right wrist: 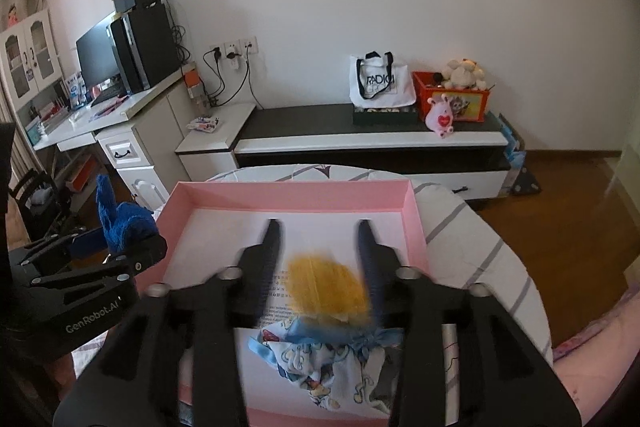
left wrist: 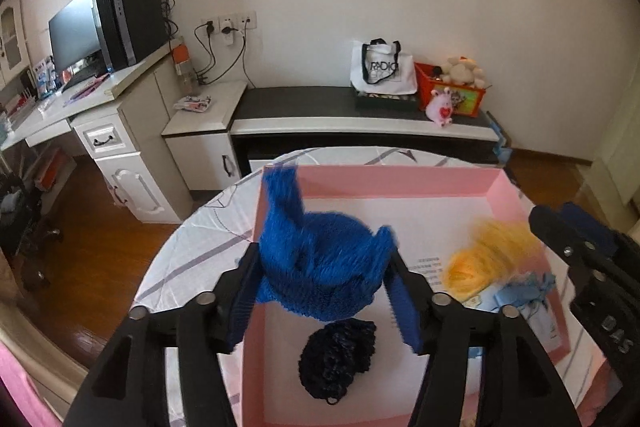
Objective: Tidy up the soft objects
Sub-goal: 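Lower both items into the pink tray and open both tools, then withdraw both tools up and back from the pink tray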
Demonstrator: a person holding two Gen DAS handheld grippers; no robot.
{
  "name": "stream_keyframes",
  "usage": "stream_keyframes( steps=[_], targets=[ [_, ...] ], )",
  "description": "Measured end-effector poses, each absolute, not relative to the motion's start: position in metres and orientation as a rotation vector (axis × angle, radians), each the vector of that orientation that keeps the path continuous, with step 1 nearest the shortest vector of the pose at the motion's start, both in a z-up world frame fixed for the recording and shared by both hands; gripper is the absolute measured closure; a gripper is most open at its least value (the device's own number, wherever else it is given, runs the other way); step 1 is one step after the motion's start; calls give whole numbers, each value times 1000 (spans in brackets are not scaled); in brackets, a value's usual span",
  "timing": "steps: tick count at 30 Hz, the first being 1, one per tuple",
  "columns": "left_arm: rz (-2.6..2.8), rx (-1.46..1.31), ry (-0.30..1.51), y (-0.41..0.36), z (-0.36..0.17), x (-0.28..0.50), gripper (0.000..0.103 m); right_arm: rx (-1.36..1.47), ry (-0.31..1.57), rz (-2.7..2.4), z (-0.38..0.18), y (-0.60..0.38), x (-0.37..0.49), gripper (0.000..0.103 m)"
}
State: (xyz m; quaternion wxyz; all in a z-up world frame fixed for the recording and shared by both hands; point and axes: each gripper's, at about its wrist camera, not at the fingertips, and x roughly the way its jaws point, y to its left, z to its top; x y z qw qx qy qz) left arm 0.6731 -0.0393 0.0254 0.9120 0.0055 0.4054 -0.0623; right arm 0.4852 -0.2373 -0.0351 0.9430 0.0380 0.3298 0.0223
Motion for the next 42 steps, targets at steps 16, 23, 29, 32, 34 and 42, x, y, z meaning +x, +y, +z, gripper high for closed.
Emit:
stream_keyframes(
  steps=[16,23,29,32,34,42],
  targets=[
    [-88,13,834,-42,0,623,18,80,648,6,-26,-248,473,32],
    [-89,19,816,-38,2,581,18,81,648,3,-24,-251,463,32],
    [-84,27,796,-40,10,562,17,81,642,-2,-20,-253,451,32],
    [-82,31,782,-41,14,547,17,78,634,-4,-16,-252,442,26],
    [-82,31,775,-42,18,539,17,72,620,-12,-12,-251,433,21],
    [-69,20,729,-32,34,487,11,50,568,-23,4,-249,395,7]
  ],
)
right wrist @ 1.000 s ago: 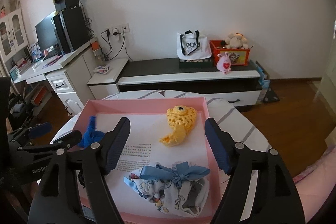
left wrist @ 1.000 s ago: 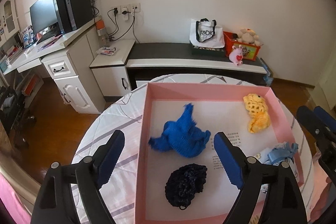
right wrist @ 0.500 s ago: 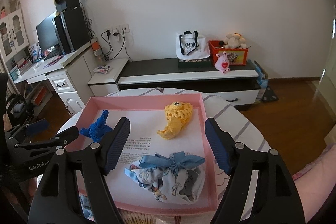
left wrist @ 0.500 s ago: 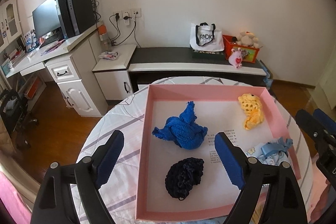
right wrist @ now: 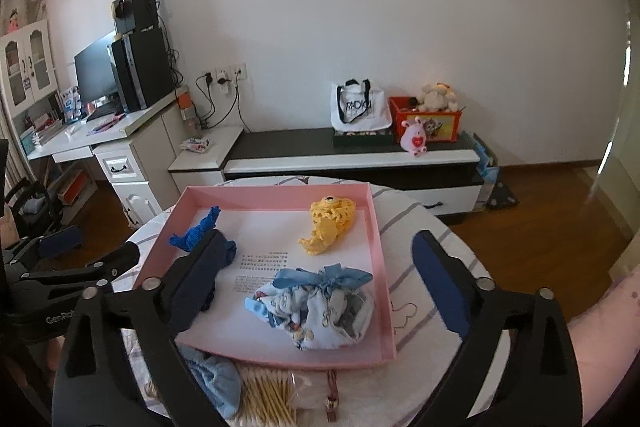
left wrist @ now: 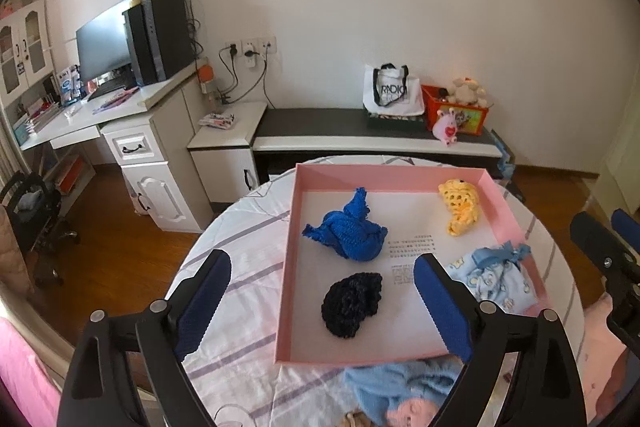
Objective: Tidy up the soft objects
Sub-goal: 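Withdraw both tools up and back from the pink tray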
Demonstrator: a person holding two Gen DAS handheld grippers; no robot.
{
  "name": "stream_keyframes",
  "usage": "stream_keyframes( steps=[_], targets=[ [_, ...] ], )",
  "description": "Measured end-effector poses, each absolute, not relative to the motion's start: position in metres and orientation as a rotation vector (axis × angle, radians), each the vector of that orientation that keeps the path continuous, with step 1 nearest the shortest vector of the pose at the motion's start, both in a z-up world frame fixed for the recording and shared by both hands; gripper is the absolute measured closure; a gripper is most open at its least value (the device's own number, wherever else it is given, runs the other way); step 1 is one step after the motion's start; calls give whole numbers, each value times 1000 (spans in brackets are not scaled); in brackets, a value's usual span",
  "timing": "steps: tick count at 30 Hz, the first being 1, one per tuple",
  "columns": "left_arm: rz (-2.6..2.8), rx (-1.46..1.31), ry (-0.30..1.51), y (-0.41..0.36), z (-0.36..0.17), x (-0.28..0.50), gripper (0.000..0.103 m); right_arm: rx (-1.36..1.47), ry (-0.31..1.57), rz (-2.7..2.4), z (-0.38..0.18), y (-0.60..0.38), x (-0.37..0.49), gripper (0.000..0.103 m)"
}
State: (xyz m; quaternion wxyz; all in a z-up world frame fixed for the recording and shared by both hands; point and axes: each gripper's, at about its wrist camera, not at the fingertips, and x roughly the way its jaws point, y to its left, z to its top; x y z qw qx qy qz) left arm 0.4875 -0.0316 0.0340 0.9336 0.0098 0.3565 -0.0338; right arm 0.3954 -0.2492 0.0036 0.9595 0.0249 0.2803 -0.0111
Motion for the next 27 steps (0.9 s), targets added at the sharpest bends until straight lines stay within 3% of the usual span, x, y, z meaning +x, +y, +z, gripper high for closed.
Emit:
stream_keyframes(
  steps=[6,15,27],
  targets=[
    [-70,4,681,-23,47,437,6,49,543,-26,15,-248,362,0],
    [-90,3,596,-17,64,354,0,7,493,-12,29,-241,306,0],
    [-100,5,494,-17,86,263,0,18,386,36,54,-237,237,0]
  ],
)
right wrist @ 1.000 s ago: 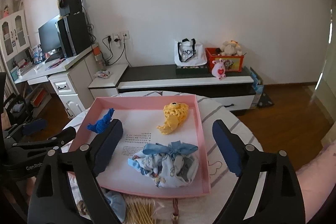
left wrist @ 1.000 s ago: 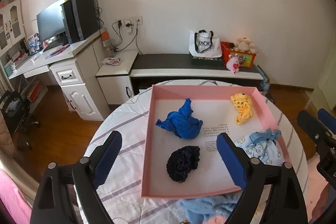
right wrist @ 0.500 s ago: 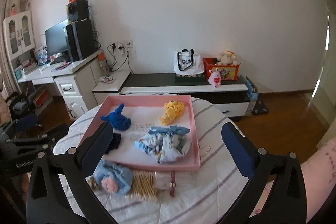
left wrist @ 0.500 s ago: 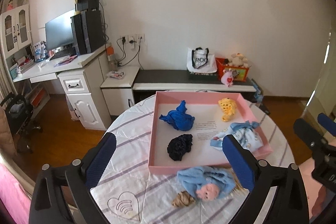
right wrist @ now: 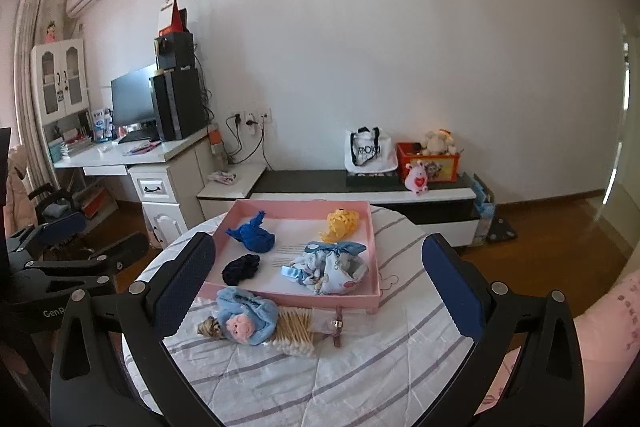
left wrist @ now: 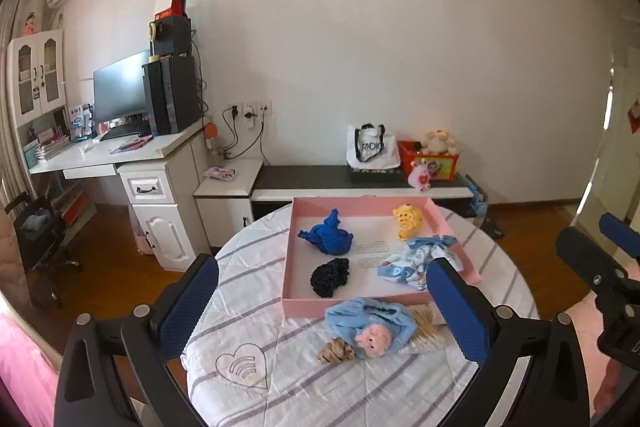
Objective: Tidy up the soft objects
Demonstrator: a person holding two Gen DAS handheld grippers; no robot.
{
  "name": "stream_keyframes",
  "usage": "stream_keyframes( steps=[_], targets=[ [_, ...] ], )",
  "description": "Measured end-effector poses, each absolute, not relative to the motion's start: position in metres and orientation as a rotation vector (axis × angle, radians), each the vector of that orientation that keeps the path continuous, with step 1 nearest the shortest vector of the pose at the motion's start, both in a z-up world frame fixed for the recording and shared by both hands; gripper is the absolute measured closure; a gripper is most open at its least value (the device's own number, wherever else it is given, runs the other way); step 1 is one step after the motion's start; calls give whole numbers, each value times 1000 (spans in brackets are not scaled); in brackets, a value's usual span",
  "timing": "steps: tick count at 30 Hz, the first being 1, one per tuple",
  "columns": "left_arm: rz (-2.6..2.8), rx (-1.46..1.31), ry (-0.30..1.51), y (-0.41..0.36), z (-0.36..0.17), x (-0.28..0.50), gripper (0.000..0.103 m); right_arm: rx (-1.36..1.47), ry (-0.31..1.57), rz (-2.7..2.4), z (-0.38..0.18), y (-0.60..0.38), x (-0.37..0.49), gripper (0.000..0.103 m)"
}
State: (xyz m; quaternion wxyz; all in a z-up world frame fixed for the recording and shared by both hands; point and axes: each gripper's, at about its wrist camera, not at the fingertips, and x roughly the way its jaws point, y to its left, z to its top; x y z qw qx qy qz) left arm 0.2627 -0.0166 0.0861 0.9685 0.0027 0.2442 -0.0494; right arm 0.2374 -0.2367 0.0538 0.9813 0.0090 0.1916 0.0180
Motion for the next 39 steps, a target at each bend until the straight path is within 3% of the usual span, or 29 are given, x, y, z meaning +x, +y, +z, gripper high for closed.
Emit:
stream_keyframes(
  steps=[23,39],
  targets=[
    [-90,-8,318,-19,97,142,0,0,233,13,73,-229,150,0],
    [-87,-7,278,-31,81,113,0,-54,184,11,77,-219,120,0]
  ],
)
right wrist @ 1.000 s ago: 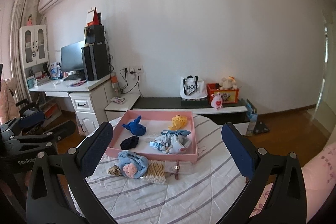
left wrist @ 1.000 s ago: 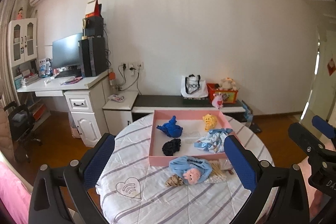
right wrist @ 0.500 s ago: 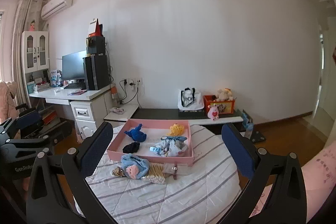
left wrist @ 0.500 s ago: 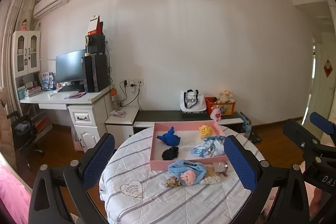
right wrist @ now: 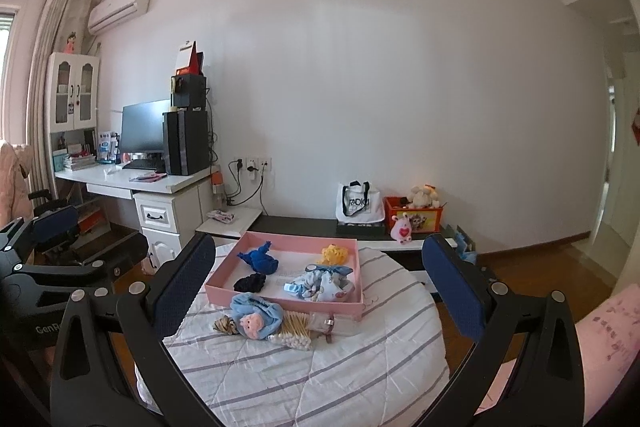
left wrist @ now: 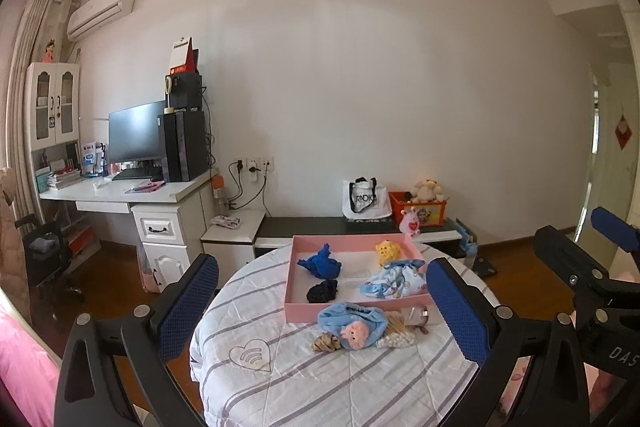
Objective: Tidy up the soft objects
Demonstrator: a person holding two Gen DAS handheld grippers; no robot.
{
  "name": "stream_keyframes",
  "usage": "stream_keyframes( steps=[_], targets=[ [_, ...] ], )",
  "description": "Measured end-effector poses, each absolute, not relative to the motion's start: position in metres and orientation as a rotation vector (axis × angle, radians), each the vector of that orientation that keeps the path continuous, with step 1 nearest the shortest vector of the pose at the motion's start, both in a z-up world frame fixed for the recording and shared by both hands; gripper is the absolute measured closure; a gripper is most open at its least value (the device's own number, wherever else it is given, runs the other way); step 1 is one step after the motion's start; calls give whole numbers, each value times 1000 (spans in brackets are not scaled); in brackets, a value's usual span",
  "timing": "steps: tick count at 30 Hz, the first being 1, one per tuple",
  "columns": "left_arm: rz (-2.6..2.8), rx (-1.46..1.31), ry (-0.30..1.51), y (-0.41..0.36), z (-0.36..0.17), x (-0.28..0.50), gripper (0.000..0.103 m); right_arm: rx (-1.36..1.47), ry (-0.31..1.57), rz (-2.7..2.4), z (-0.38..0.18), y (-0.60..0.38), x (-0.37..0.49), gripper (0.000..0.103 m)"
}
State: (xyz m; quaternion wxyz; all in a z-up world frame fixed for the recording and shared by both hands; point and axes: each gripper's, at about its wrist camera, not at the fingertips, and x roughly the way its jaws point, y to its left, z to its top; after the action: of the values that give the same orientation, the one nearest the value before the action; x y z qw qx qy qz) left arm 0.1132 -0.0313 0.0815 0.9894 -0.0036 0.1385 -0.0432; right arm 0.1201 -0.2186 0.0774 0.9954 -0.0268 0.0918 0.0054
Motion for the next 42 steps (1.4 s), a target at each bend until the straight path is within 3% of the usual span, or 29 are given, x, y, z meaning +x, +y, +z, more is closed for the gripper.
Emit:
stream_keyframes(
  steps=[42],
  targets=[
    [-70,-23,402,-17,68,138,0,-37,291,-10,53,-223,153,0]
  ],
)
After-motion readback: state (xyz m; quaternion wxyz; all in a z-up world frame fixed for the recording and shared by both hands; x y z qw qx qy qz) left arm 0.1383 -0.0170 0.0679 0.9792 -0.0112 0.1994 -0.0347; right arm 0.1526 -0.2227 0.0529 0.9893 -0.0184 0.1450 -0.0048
